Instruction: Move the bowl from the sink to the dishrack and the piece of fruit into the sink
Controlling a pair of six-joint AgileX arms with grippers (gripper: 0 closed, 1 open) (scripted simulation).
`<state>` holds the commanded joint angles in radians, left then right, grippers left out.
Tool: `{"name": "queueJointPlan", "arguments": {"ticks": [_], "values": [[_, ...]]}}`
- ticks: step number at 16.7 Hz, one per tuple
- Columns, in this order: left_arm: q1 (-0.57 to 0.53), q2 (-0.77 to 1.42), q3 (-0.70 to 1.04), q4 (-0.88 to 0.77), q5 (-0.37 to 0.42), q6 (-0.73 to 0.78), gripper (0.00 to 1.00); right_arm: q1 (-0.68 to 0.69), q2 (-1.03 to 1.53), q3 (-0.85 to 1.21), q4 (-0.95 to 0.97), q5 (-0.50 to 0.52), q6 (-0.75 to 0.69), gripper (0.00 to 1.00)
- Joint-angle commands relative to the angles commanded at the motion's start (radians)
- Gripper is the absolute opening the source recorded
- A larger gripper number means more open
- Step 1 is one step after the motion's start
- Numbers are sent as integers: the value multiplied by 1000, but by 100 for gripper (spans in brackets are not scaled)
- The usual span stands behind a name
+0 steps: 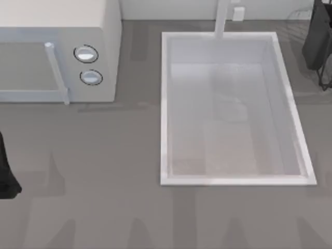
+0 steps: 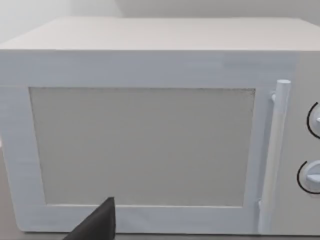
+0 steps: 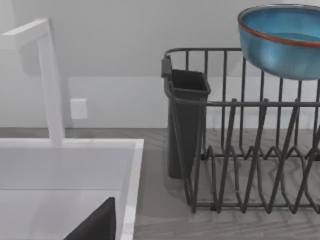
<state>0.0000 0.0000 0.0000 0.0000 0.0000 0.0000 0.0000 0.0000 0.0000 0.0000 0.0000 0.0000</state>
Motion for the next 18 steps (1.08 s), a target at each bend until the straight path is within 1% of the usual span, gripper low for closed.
{"name": "queueJointPlan", "arguments": {"ticks": [7,10,14,18], "values": [[0,0,0,0,0,0,100,0,1,1,-1,0,0,100],[0,0,0,0,0,0,100,-22,66,64,-58,-1,-22,100],[0,0,0,0,0,0,100,-92,301,261,-240,1,-88,100],[0,0,0,0,0,0,100,-184,695,515,-489,6,-180,100]]}}
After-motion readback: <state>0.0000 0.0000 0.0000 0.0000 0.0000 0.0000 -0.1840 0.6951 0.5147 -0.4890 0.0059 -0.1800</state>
